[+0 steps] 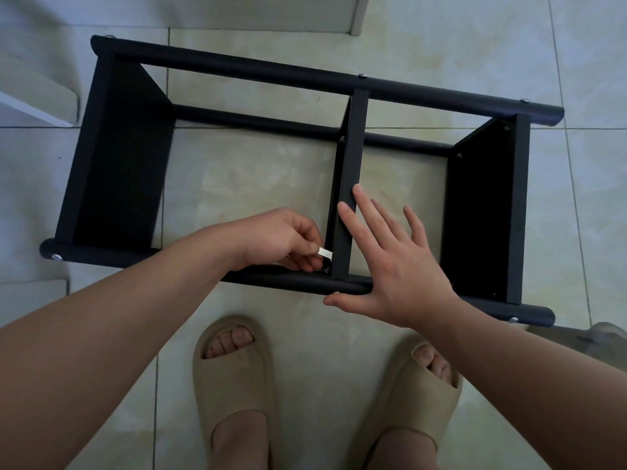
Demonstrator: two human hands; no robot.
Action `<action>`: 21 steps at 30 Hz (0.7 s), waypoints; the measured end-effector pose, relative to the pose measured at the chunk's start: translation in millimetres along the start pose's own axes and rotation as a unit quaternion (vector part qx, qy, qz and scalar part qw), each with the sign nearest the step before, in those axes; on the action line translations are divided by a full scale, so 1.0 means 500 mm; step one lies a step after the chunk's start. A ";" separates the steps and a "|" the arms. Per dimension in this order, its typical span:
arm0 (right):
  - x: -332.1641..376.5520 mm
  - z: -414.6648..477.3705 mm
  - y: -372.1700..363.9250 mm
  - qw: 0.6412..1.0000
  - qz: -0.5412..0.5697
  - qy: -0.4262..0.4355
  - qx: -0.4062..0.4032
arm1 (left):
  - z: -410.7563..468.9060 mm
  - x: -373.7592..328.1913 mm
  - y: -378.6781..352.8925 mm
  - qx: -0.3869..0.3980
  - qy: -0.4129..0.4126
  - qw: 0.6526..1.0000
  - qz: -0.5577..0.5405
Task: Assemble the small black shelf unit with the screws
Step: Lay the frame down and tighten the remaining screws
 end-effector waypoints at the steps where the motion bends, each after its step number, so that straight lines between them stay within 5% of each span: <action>1: 0.000 0.000 0.000 1.000 -0.001 0.000 0.000 | 0.000 0.001 0.001 0.000 -0.002 1.000 0.010; 21: 0.000 0.000 0.000 1.000 -0.006 -0.003 0.004 | 0.000 0.007 0.007 -0.017 -0.004 0.982 0.190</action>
Point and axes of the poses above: each hand's wrist, its own z-axis towards the middle knuckle, its own y-axis out of the back of the hand, x = y × z, the point moved 2 cm from there along z, towards the middle knuckle, and after that the axes turned 7 degrees about y, right-handed, at the moved point
